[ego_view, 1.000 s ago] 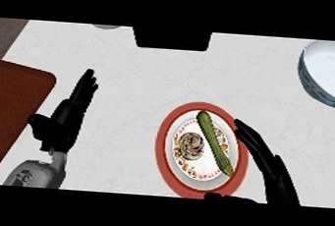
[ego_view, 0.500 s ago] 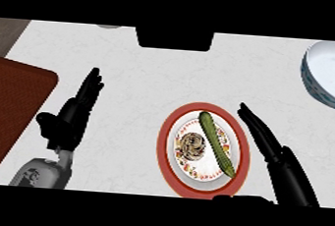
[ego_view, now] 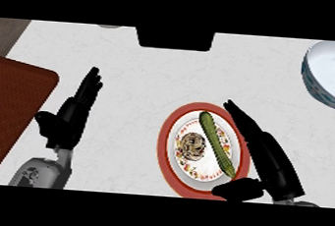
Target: Pick the squash from the plate and place it in the bowl
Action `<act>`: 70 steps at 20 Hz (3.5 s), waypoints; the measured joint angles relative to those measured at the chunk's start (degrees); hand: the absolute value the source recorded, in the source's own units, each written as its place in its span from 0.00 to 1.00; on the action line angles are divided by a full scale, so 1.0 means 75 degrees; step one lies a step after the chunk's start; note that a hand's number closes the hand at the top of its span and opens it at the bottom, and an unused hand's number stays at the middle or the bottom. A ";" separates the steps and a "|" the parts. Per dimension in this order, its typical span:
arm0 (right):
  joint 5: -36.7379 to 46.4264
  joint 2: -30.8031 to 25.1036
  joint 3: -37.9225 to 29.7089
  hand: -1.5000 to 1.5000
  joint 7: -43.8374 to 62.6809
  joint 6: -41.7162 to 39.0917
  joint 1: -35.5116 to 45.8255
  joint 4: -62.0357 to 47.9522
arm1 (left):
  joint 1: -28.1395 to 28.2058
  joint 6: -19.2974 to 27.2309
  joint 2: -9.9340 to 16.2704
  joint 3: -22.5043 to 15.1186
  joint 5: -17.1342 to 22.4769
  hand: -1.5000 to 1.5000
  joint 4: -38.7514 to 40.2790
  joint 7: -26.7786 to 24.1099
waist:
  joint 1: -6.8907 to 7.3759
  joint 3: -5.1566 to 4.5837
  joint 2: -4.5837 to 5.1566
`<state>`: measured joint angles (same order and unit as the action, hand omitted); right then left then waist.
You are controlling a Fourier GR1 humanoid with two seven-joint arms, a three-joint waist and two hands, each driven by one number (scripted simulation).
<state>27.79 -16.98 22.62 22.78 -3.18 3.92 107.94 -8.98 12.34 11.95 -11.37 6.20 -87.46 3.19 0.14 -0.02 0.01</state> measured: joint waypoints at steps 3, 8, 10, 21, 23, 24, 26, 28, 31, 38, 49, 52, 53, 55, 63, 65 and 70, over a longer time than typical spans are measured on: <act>-0.0104 0.0090 -0.0236 0.00 -0.0387 -0.0216 -0.0021 -0.0385 | -0.0065 -0.0071 -0.0101 0.0110 -0.0121 0.50 -0.0041 0.0141 | -0.0008 0.0002 0.0000; -0.0060 0.0271 -0.0372 0.00 -0.0918 -0.0388 -0.0436 -0.0406 | -0.0102 -0.0349 -0.0245 0.0403 -0.0219 0.50 0.0218 -0.0039 | -0.0028 0.0002 -0.0002; -0.0219 0.0288 -0.0469 0.00 -0.1224 -0.0435 -0.0680 -0.0344 | 0.0010 -0.0409 -0.0273 0.0429 -0.0269 0.50 0.0146 -0.0044 | -0.0029 0.0003 -0.0005; -0.0688 0.0840 -0.0869 0.00 -0.2039 -0.0714 -0.0957 -0.0693 | -0.0085 -0.0651 -0.0516 0.0723 -0.0582 0.50 0.0136 0.0082 | -0.0028 0.0003 -0.0005; -0.0726 0.0924 -0.0900 0.00 -0.2095 -0.0755 -0.1068 -0.0703 | -0.0092 -0.0642 -0.0636 0.0731 -0.0680 0.50 0.0214 -0.0002 | -0.0031 0.0004 -0.0005; -0.0703 0.1006 -0.0904 0.00 -0.2111 -0.0752 -0.1029 -0.0836 | -0.0063 -0.0658 -0.0676 0.0748 -0.0701 0.50 0.0213 -0.0009 | -0.0029 0.0002 -0.0005; -0.0701 0.1124 -0.1014 0.00 -0.2274 -0.0712 -0.0885 -0.1202 | 0.0065 -0.0734 -0.0713 0.0765 -0.0708 0.50 0.0145 -0.0069 | -0.0020 0.0002 -0.0005; -0.0726 0.1203 -0.1137 0.00 -0.2397 -0.0737 -0.0708 -0.1563 | 0.0185 -0.0780 -0.0686 0.0768 -0.0727 0.50 -0.0198 0.0161 | -0.0009 0.0002 -0.0006; -0.0667 0.1312 -0.1238 0.00 -0.2645 -0.0730 -0.0646 -0.1986 | 0.0191 -0.0821 -0.0763 0.0878 -0.0796 0.50 -0.0153 0.0126 | -0.0014 0.0003 -0.0004; -0.0228 0.1572 -0.1271 0.00 -0.3055 -0.0420 -0.0507 -0.2704 | 0.0175 -0.0909 -0.0924 0.0894 -0.0981 0.50 -0.0409 0.0440 | -0.0015 0.0003 -0.0004; 0.0871 0.1688 -0.1358 0.00 -0.3204 0.0157 0.0194 -0.4193 | -0.0023 -0.0998 -0.1113 0.1093 -0.1102 0.50 0.0238 0.0010 | -0.0018 -0.0008 -0.0011; 0.1090 0.1677 -0.1251 1.00 -0.3514 0.0167 0.0354 -0.4529 | 0.0091 -0.1102 -0.1062 0.1120 -0.1075 0.50 0.0007 0.0121 | -0.0014 -0.0031 -0.0035; 0.1174 0.1599 -0.1179 1.00 -0.3623 0.0103 0.0420 -0.4537 | 0.0152 -0.1106 -0.1068 0.1099 -0.1086 0.50 -0.0044 0.0130 | -0.0013 -0.0035 -0.0043; 0.1420 0.1507 -0.1028 1.00 -0.4012 0.0234 0.0482 -0.4719 | 0.0079 -0.1127 -0.1064 0.1140 -0.1088 0.50 0.0087 0.0066 | -0.0015 -0.0049 -0.0067; 0.1591 0.1402 -0.0983 1.00 -0.4635 0.0140 0.0525 -0.4790 | 0.0164 -0.1158 -0.1074 0.1184 -0.1121 0.50 -0.0052 0.0117 | -0.0035 -0.0068 -0.0088; 0.1572 0.1438 -0.0952 1.00 -0.4755 0.0136 0.0393 -0.4660 | 0.0155 -0.1152 -0.1088 0.1166 -0.1164 0.50 -0.0082 0.0152 | -0.0043 -0.0065 -0.0082; 0.0461 0.1004 -0.1818 1.00 -0.4712 -0.0732 0.0292 -0.3889 | 0.0152 -0.1107 -0.1097 0.1155 -0.1222 0.50 -0.0261 0.0318 | -0.0062 -0.0018 -0.0037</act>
<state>31.24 -9.44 8.98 -12.56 -8.67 6.12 78.77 -7.84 4.04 3.72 -2.71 -2.96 -89.42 5.57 -0.33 -0.15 -0.27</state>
